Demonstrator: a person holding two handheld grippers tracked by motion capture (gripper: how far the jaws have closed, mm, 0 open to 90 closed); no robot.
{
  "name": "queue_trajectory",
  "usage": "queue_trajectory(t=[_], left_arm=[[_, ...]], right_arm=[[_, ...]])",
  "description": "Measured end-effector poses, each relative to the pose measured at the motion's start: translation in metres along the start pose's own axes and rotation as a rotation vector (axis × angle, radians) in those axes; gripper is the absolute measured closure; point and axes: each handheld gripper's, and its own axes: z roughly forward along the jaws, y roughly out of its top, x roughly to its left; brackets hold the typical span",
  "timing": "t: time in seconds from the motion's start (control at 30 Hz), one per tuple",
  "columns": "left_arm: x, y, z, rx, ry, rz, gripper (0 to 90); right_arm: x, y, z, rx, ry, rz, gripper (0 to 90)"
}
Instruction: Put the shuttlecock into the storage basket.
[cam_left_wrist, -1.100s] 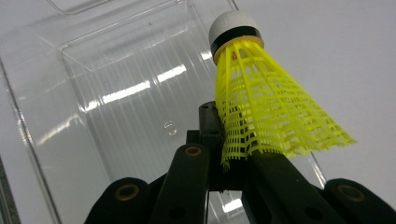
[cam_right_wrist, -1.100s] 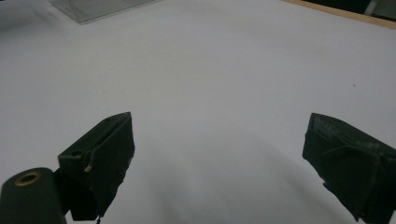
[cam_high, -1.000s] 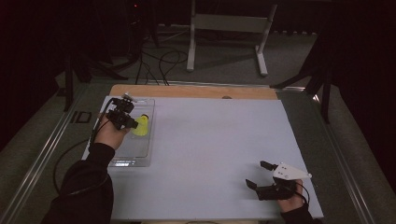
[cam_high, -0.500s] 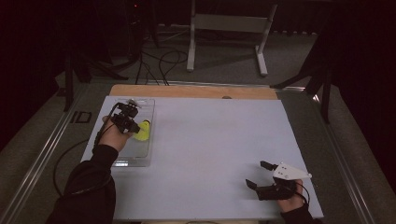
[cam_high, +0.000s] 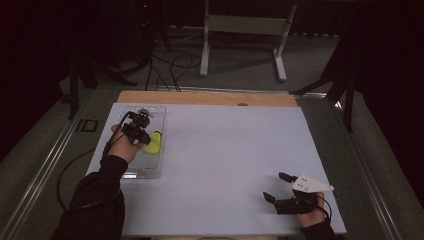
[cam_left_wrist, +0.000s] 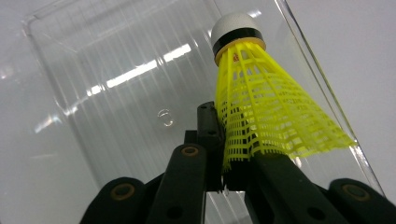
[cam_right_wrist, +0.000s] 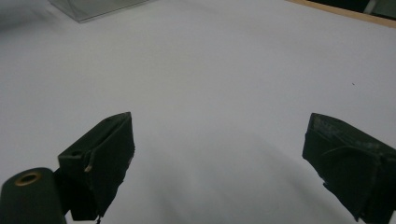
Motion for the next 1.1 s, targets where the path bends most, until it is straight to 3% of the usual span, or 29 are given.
queue_trajectory(t=[0.33,0.47,0.6,0.83,0.97,1.1], left_arm=[[-0.009,-0.001,-0.008,0.011,0.06,0.028,35.5],[-0.013,-0.001,-0.014,0.007,0.085,0.04,22.6],[-0.013,-0.003,-0.018,-0.002,0.058,0.039,0.0],[-0.013,-0.003,-0.026,-0.032,0.053,0.05,0.0],[-0.014,-0.001,-0.038,-0.093,0.021,0.071,0.0],[-0.017,0.0,-0.043,-0.11,-0.007,0.087,0.0]], right_arm=[[0.0,0.0,0.0,0.0,-0.004,0.0,9.3],[0.0,0.0,0.0,0.001,-0.003,-0.001,9.2],[0.001,0.001,-0.001,0.001,-0.007,0.0,9.3],[0.001,0.001,-0.001,0.001,-0.006,-0.002,9.3],[0.0,0.0,0.0,0.001,-0.004,-0.003,9.3],[0.0,0.0,0.0,0.001,-0.003,-0.003,9.3]])
